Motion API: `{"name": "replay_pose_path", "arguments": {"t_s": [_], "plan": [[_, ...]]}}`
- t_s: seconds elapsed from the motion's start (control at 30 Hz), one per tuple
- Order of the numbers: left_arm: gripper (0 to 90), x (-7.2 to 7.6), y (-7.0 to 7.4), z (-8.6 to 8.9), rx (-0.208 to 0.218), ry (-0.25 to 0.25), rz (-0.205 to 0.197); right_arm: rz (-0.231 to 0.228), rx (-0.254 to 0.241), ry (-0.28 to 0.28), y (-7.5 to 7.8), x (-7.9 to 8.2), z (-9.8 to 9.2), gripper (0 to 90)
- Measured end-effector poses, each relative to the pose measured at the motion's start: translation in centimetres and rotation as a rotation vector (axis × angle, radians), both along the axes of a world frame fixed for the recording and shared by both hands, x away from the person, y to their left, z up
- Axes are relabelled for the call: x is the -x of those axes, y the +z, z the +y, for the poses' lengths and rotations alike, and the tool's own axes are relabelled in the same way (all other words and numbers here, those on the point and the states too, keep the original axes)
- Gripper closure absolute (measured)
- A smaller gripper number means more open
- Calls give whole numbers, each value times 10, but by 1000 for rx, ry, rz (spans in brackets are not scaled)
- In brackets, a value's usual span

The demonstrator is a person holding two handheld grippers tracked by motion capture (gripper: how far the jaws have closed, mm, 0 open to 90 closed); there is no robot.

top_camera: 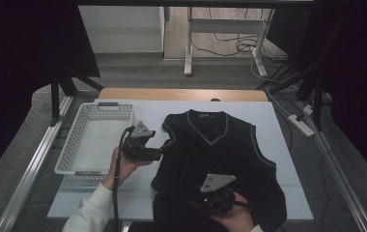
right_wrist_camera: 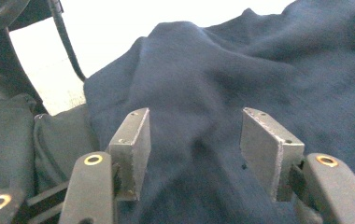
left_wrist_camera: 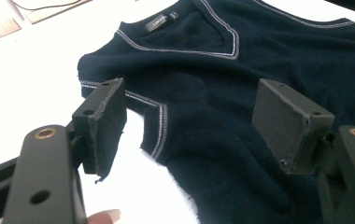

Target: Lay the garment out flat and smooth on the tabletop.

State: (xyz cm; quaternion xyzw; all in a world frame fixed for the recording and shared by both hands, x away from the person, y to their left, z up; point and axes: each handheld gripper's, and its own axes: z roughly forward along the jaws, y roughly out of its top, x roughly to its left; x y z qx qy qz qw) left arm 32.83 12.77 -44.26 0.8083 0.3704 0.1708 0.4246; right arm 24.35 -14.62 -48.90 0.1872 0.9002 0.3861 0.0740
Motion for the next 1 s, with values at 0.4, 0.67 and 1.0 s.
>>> {"name": "replay_pose_path", "arguments": {"t_s": [0.4,0.67,1.0], "plan": [[271,0,1,3,1,3,-3,-28,-19,119,5,6,52,437],[271,-1,0,3,0,4,-3,-11,80,97,-21,-8,61,435],[271,-1,1,4,-2,9,-5,21,102,83,-36,-22,63,806]]}}
